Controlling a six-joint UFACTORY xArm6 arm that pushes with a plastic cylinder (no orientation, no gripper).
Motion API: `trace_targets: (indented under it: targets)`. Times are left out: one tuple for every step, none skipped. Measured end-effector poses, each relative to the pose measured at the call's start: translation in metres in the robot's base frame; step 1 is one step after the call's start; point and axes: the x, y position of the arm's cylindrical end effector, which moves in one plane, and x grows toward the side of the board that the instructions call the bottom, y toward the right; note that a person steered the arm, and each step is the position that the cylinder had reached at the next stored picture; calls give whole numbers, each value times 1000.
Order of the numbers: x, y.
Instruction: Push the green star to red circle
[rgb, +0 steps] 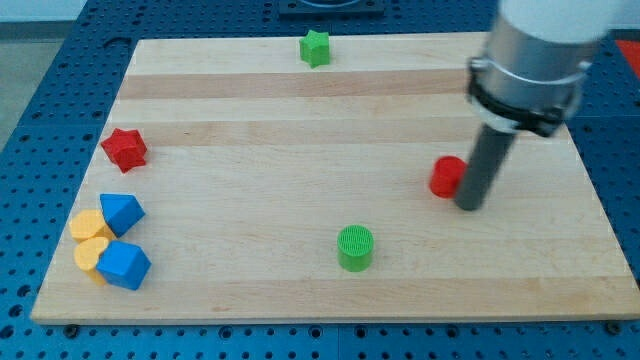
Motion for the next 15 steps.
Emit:
trace_targets:
  targets:
    - [-41, -34]
    - [-69, -39]
    - [-60, -2]
    - [-97, 61]
    - [-183, 73]
    - [-255, 28]
    - [-296, -43]
    - [-296, -77]
    - [-295, -119]
    - [-296, -178]
    - [-288, -211]
    - [-266, -196]
    - [-260, -152]
    - [-260, -128]
    - [-292, -143]
